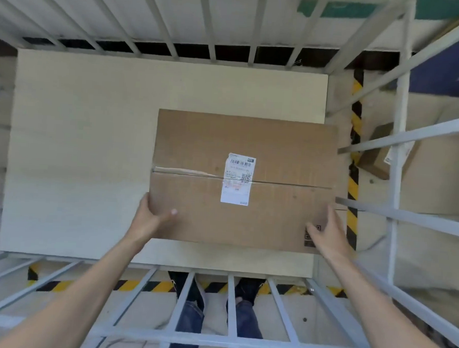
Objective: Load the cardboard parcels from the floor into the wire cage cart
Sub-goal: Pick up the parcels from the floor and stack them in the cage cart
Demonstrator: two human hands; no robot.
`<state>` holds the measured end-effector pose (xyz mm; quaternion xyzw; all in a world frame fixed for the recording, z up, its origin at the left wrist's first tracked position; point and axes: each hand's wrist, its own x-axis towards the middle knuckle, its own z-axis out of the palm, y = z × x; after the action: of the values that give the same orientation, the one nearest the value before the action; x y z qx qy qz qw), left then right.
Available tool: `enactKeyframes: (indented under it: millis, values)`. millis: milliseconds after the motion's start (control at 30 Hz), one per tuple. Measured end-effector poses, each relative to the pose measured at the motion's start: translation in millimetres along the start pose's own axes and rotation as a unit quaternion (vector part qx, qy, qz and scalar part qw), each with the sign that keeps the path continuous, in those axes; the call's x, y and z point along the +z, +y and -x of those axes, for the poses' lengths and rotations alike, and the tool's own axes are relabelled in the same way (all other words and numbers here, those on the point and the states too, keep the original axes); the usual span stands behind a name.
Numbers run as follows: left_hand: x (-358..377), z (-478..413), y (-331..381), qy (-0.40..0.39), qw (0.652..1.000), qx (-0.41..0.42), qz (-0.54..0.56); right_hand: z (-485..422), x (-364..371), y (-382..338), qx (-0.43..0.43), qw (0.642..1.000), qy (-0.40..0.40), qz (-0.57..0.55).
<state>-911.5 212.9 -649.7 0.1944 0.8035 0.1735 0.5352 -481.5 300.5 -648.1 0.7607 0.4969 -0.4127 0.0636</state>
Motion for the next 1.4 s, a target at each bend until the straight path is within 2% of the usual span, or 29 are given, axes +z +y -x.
enactKeyframes:
  millis: [67,133,200,267,367,533,733,867,1000,1133,1233,1400]
  values:
    - [16,3,-16,0.031,0.985,0.051,-0.163,11,20,17,-0.025,0.996,-0.002,0.089]
    - [37,11,-28,0.054,0.928,0.137,-0.342,30,40,29,-0.083,0.971,0.018,0.224]
    - [60,15,-30,0.007,0.878,0.184,-0.442,45,61,31,-0.148,0.941,0.021,0.304]
    - [80,12,-28,-0.025,0.857,0.160,-0.489,49,76,25,-0.178,0.926,0.011,0.333]
    - [91,-1,-12,-0.018,0.856,0.128,-0.500,27,74,11,-0.171,0.930,0.030,0.324]
    - [94,-46,58,0.014,0.871,0.156,-0.466,-40,38,-27,-0.160,0.924,0.033,0.345]
    - [100,-107,163,0.021,0.867,0.184,-0.462,-123,-22,-85,-0.155,0.941,0.046,0.299]
    - [107,-127,204,0.014,0.868,0.173,-0.464,-150,-44,-104,-0.154,0.951,0.029,0.267]
    - [102,-124,203,0.014,0.865,0.173,-0.471,-142,-43,-104,-0.165,0.941,0.031,0.293]
    - [94,-101,200,0.006,0.878,0.187,-0.440,-116,-47,-107,-0.169,0.940,0.041,0.294]
    - [96,-61,209,-0.016,0.886,0.198,-0.420,-81,-53,-127,-0.174,0.950,0.030,0.257]
    - [88,34,245,-0.022,0.875,0.221,-0.429,2,-82,-175,-0.190,0.961,0.030,0.199]
